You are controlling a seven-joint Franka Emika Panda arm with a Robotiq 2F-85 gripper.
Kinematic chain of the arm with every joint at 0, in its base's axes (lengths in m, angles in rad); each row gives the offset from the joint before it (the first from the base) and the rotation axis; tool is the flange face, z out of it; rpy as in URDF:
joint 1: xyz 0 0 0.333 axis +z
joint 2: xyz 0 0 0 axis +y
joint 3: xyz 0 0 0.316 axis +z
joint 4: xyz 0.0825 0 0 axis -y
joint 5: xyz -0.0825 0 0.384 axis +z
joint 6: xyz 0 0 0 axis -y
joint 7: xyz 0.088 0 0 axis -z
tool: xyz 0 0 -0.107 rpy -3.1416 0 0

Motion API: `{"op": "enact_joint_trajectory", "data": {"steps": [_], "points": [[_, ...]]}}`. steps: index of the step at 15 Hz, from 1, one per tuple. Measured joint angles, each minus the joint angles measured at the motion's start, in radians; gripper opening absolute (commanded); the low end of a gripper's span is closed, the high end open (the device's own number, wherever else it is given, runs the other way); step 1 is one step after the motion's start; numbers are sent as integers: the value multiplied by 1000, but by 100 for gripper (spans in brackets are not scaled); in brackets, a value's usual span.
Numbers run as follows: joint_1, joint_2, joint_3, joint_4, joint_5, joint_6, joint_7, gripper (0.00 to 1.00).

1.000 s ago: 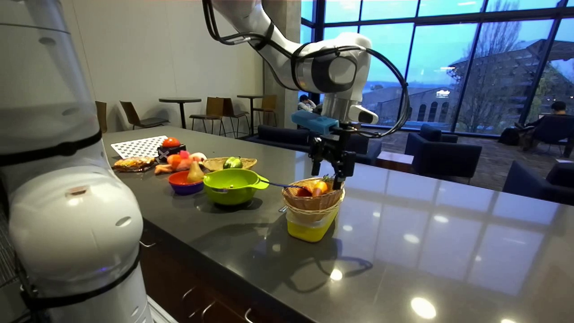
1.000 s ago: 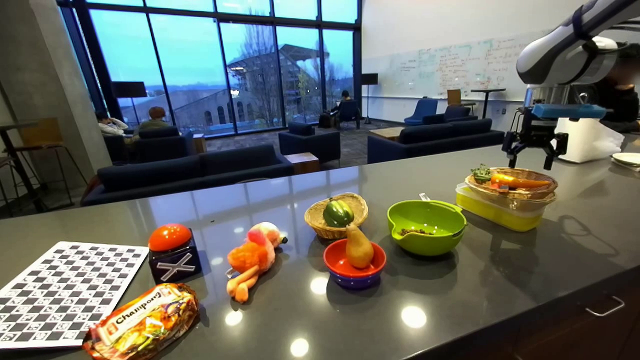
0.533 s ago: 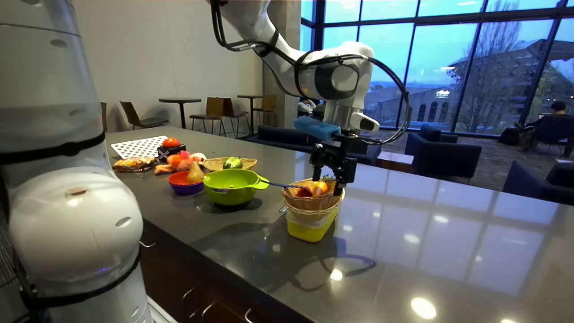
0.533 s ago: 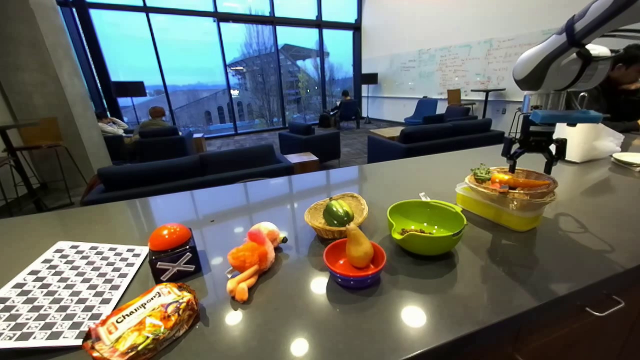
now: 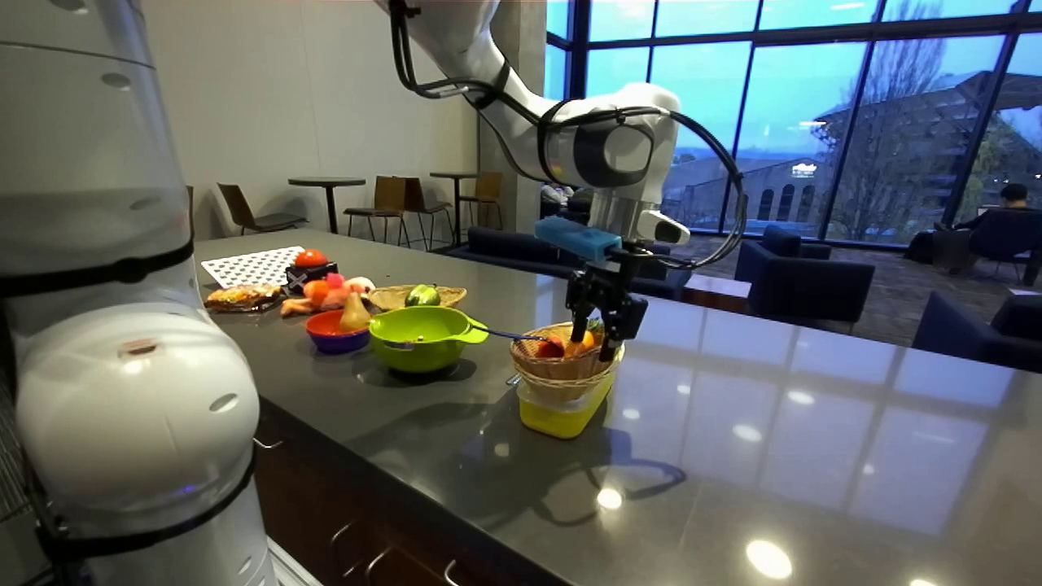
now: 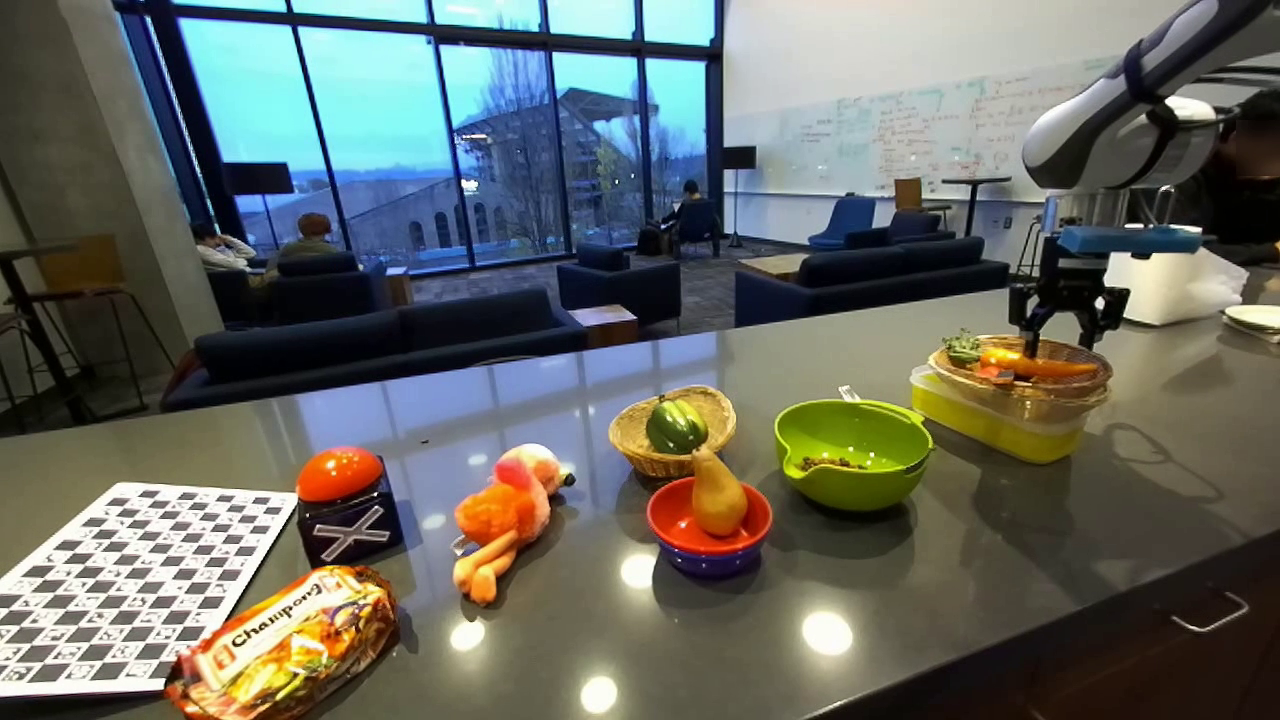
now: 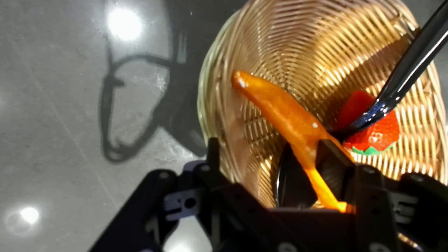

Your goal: Unstack the two baskets on the right.

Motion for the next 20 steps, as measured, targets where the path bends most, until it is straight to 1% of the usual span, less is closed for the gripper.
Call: {"op": "enact_joint_trajectory", "data": {"steps": [1, 2, 3, 4, 5, 7, 8, 20], "points": [[0, 0, -1, 3, 0, 0, -4, 33], [0, 0, -1, 5, 0, 0, -6, 23], [0, 1, -1, 6, 0, 1, -7, 16], [0, 2, -1, 7, 0, 1, -8, 7], [0, 3, -1, 7, 0, 1, -10, 1], [0, 3, -1, 7, 0, 1, -17, 0], [0, 3, 0, 7, 1, 1, -22, 2], [6, 3, 9, 21, 6, 7, -58, 2]]}}
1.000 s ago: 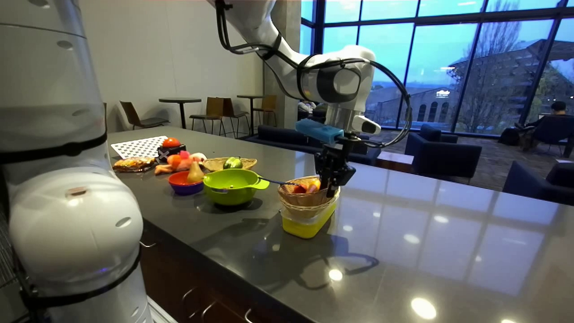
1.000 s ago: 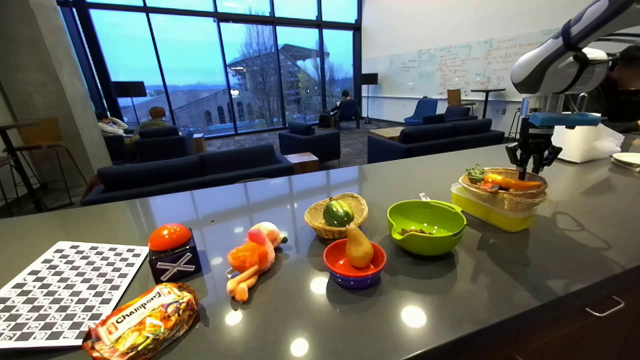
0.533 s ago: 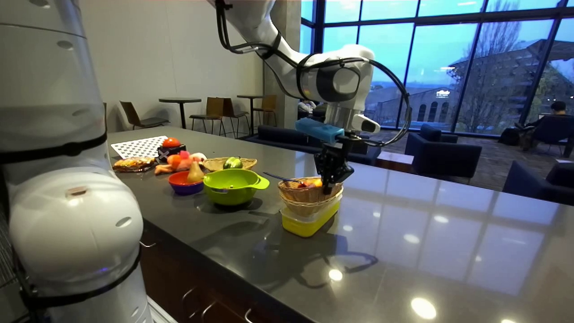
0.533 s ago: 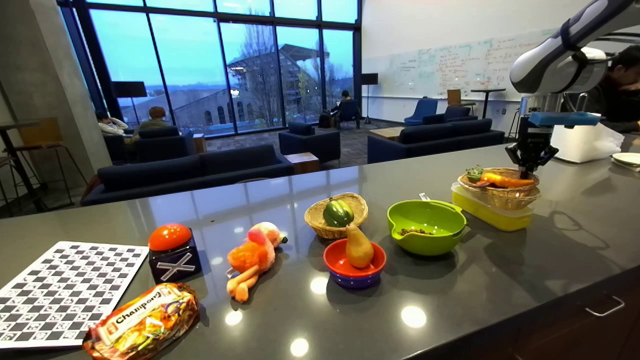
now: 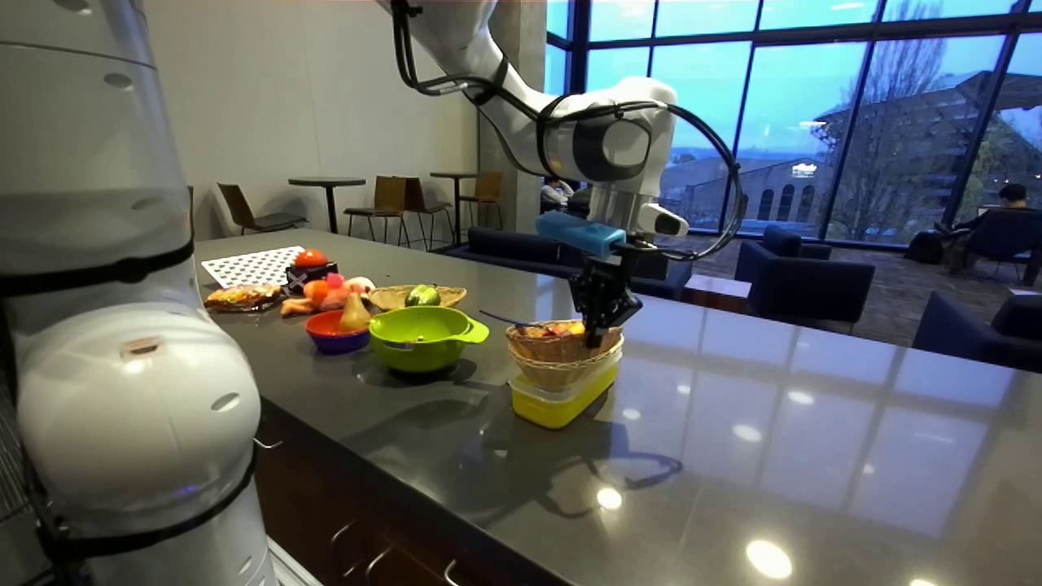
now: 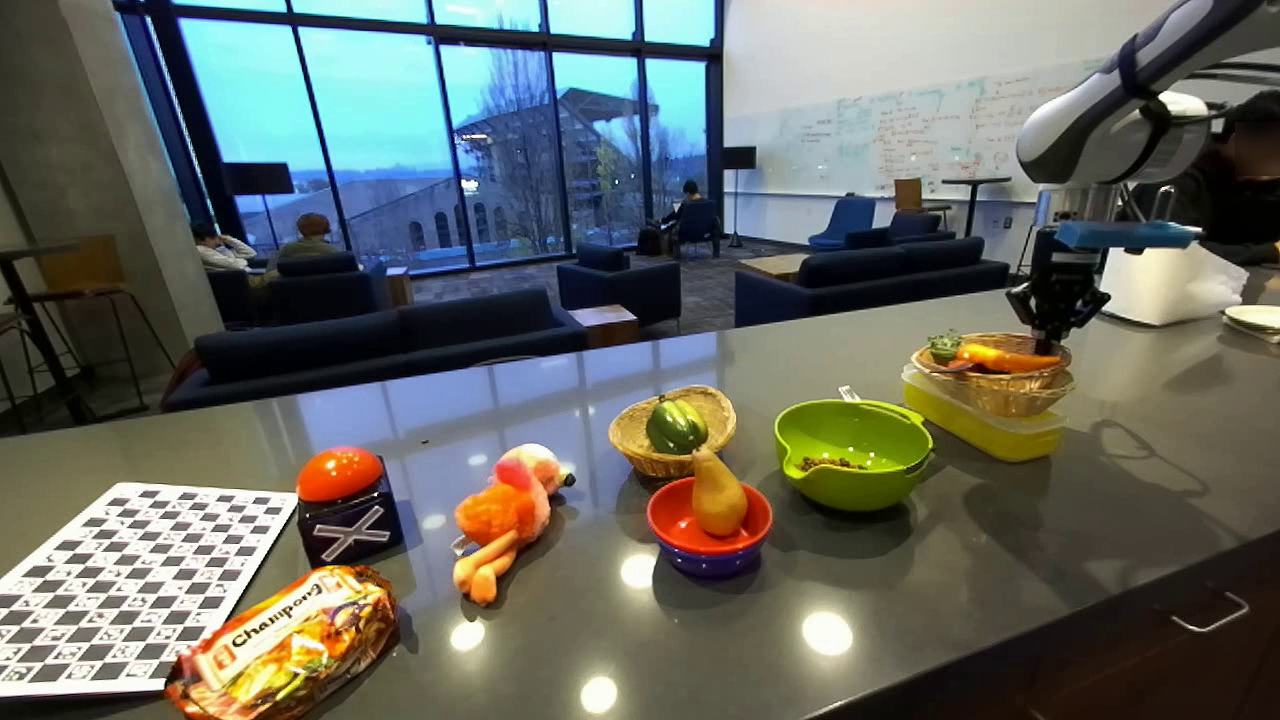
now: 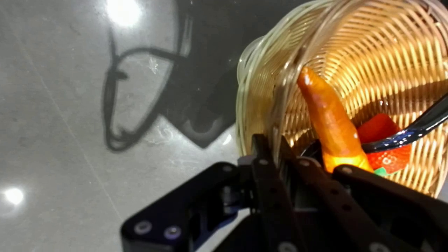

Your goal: Unstack the two baskets on the right.

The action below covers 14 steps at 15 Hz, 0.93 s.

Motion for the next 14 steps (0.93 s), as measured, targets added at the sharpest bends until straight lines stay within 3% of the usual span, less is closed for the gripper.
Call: {"op": "enact_joint_trajectory", "data": {"steps": [4, 14], "points": [[2, 0, 1, 0, 29, 9, -28, 2], [-27, -47, -57, -2, 269, 9, -268, 2]]}}
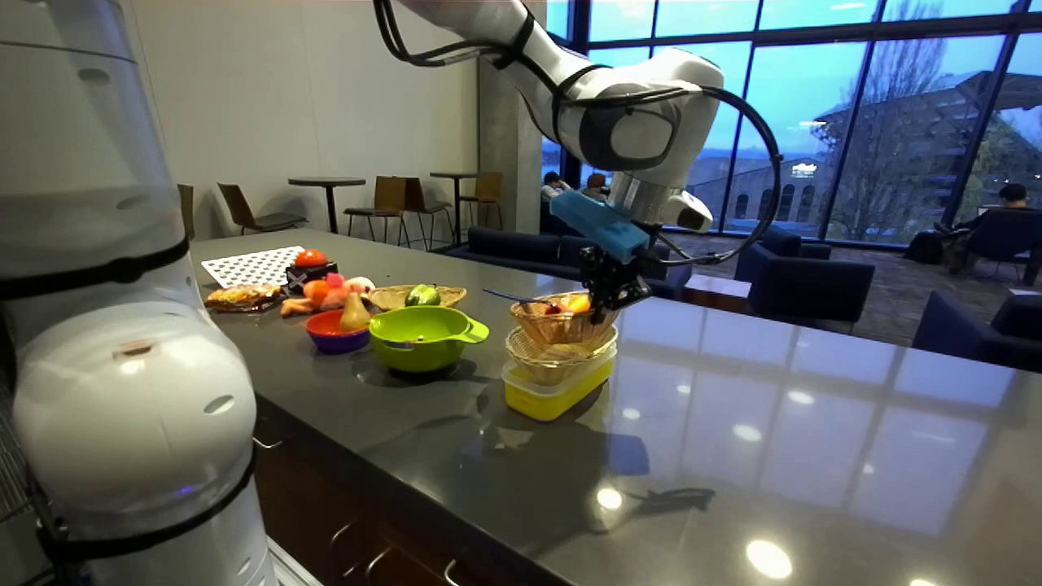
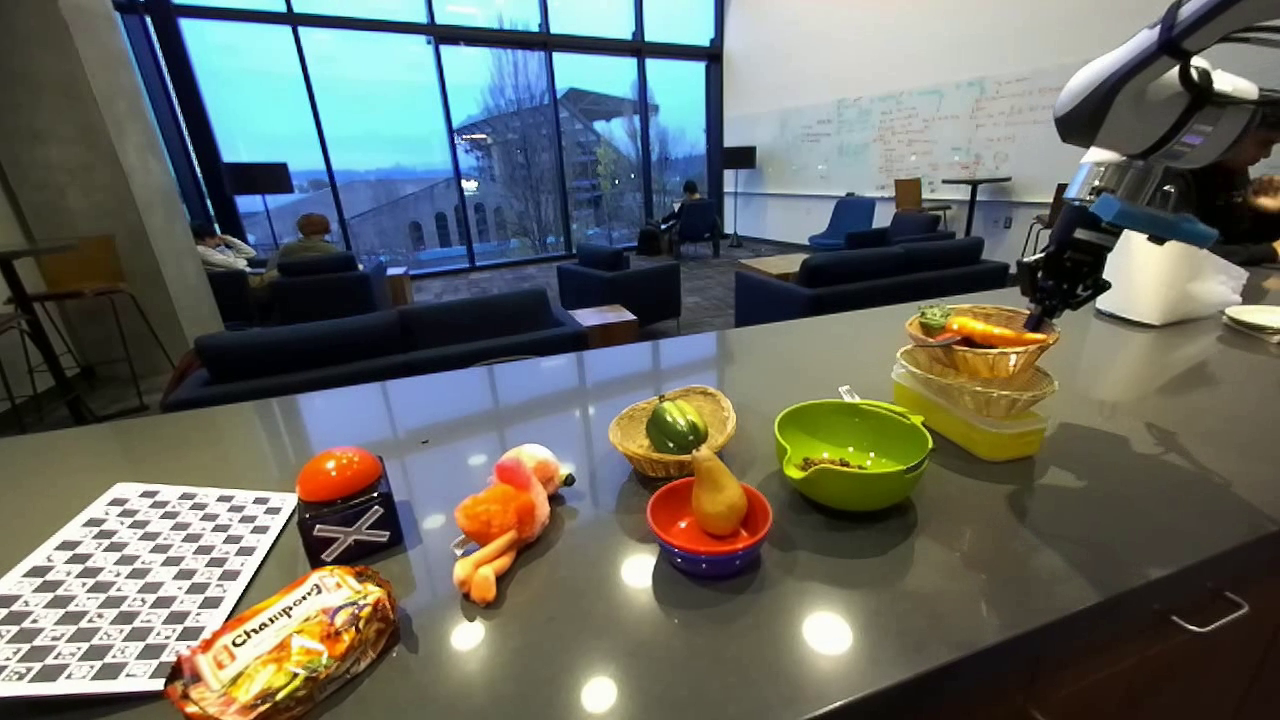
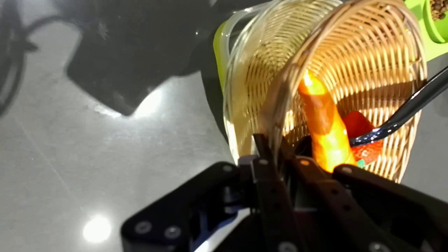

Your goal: Unstack the two baskets on the right.

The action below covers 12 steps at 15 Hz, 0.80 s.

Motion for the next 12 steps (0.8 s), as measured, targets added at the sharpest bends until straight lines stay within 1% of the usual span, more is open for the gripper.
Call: {"op": "enact_joint_trajectory", "data": {"steps": [6, 9, 12], "points": [[-12, -26, -44, 0, 69, -14, -93, 2], [-26, -43, -72, 4, 102, -64, -111, 2], [-56, -60, -110, 17, 107, -141, -107, 2]]}}
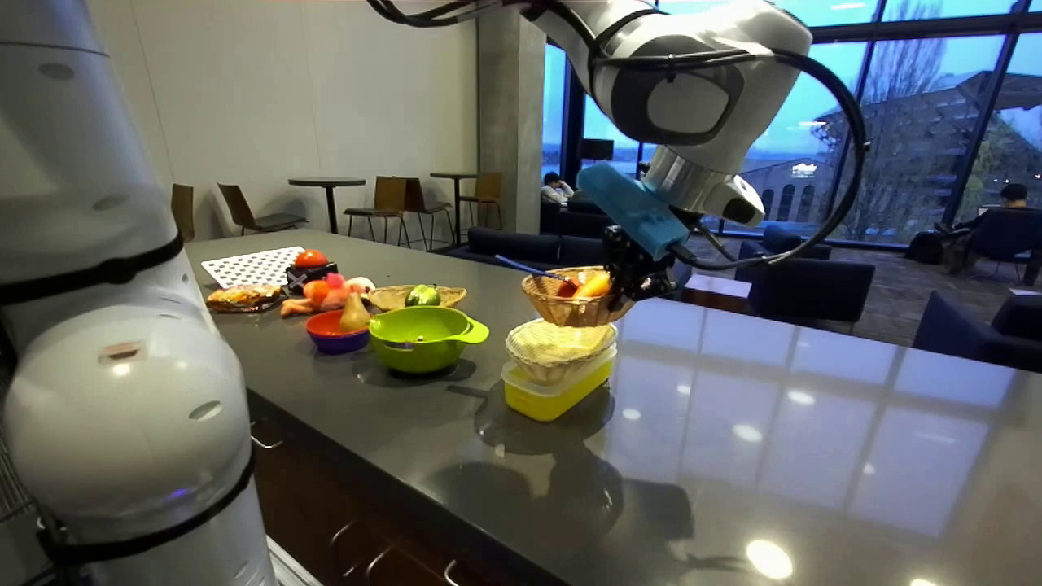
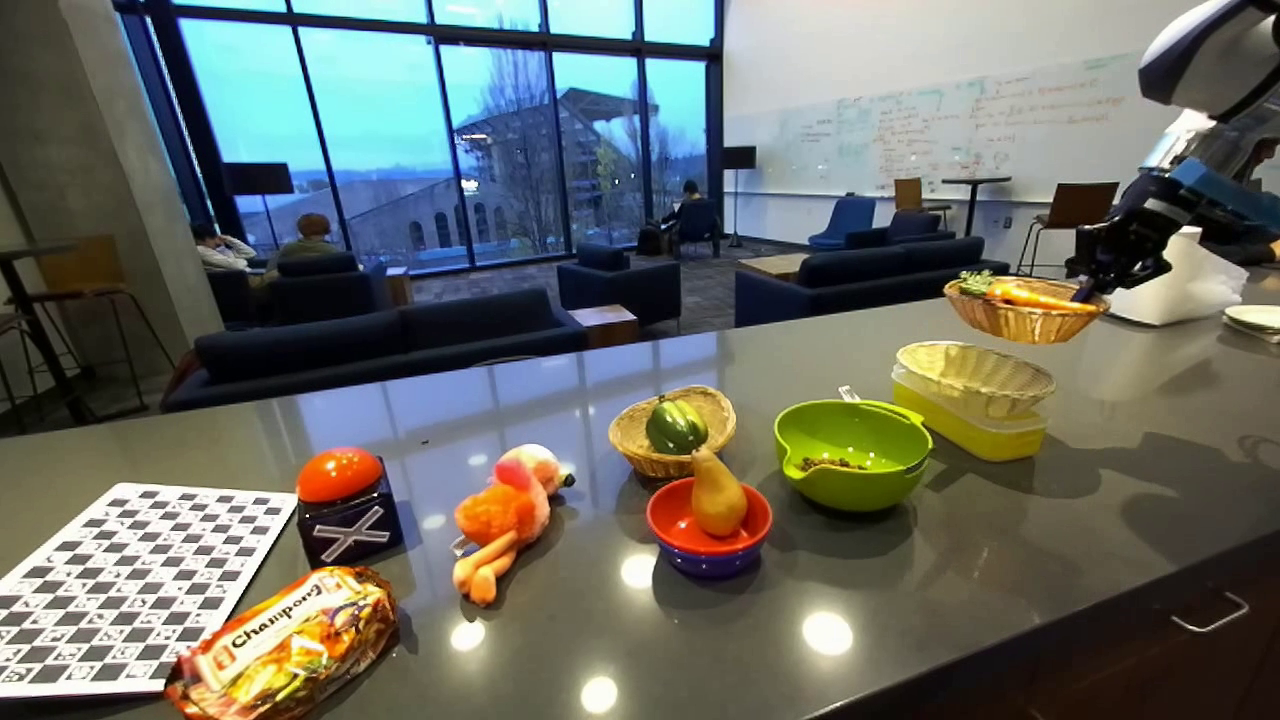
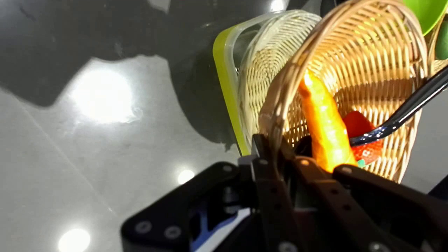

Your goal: Unstack the two baskets on the right.

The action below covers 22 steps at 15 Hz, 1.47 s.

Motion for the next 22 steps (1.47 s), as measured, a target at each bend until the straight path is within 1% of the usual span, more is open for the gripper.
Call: {"op": "enact_joint_trajectory", "data": {"steps": [3, 6, 9, 13, 17, 22], "points": [[-33, -1, -37, 20, 1, -61, 2, 2], [-48, 8, -56, 32, 10, -88, 3, 2], [-53, 31, -63, 43, 20, -89, 8, 2], [-70, 84, -74, 66, 75, -89, 9, 2], [-105, 142, -84, 96, 135, -89, 8, 2], [-150, 200, -86, 136, 168, -80, 23, 2]]}}
